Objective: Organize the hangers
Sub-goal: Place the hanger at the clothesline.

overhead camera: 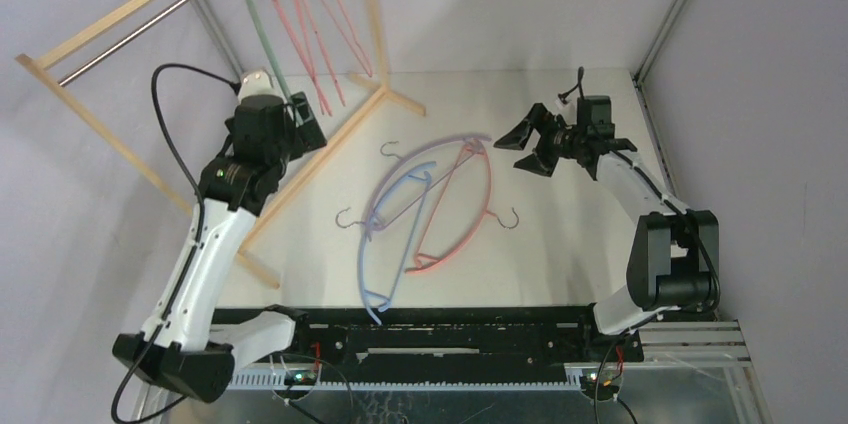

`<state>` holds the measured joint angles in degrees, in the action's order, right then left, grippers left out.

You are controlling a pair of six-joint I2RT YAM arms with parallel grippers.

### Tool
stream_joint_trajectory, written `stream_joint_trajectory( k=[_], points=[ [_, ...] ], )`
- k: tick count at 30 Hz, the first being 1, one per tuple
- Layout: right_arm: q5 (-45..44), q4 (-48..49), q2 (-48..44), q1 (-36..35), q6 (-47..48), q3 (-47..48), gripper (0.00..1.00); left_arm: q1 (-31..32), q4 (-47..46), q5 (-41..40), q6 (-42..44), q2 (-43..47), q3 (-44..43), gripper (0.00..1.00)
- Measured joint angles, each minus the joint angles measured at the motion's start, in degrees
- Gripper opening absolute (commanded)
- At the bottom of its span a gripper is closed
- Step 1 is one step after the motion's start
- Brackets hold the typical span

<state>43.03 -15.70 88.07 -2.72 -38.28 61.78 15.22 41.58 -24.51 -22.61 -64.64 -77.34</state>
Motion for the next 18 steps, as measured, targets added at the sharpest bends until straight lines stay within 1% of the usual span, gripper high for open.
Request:
stream_joint_trajectory(
  k=[4,9,14,18],
  points=[
    [-3.06,-3.23,-1.05,-3.45,3.06,0.17,1.00,0.59,-0.26,2.40,-0.66,5.40,6.45,1.00],
    [-10.54,-9.97,-1.22,-9.60,8.63,1.51,1.00,1.73,-1.77,8.28,-0.76,12.35,12.09,1.00],
    [-18.05,-16.46,-1.22,-14.64,14.60,4.61,1.00,5.22,-3.63,14.49,-0.35,16.50,14.47,0.99],
    [-22.10,-19.37,-1.22,-17.38,17.66,5.31,1.00,9.35,-3.89,16.96,-0.94,19.23,20.68,0.95]
  ],
)
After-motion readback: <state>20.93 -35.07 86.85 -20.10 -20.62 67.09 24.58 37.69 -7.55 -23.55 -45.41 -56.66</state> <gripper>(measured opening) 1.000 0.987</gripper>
